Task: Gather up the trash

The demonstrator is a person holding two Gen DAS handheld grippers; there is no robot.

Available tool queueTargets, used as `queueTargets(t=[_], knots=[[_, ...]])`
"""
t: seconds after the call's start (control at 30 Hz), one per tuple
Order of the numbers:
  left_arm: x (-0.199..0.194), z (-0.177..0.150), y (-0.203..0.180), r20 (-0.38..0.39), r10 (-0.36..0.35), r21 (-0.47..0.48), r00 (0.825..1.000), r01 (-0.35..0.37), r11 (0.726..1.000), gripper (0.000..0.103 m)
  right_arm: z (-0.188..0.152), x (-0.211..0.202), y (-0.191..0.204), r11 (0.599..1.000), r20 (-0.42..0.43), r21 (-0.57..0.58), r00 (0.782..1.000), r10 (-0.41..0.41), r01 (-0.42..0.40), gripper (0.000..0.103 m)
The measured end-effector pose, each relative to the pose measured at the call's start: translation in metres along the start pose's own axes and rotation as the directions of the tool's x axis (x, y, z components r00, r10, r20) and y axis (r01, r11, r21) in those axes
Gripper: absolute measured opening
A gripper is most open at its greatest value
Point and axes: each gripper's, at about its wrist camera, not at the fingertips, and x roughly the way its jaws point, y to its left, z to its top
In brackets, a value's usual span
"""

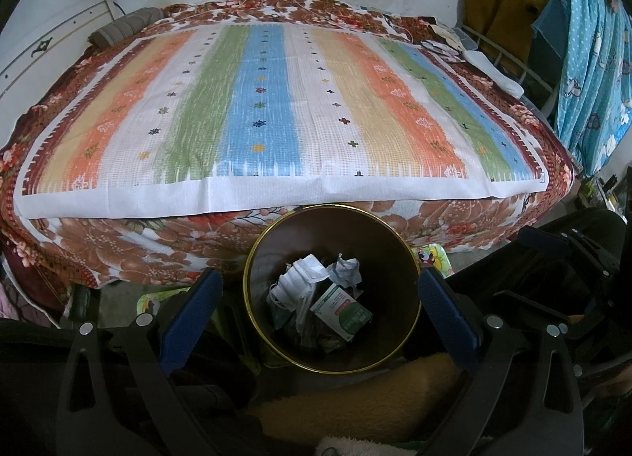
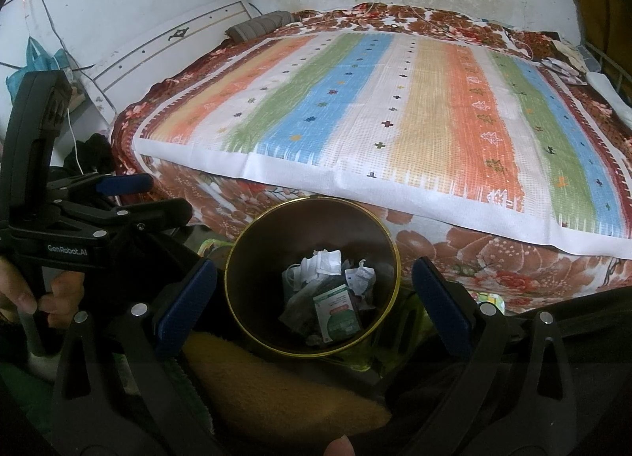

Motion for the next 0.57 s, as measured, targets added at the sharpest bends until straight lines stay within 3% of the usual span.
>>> queueTargets(t=[0.57], knots=[[-0.0002,-0.0056,-0.0030,-0.011,-0.015,-0.006,1.000,0.015,1.000,0.097,0.0001,0.0001,-0.0011,1.000,0.000,0.001,1.000,0.001,-0.001,0.094]])
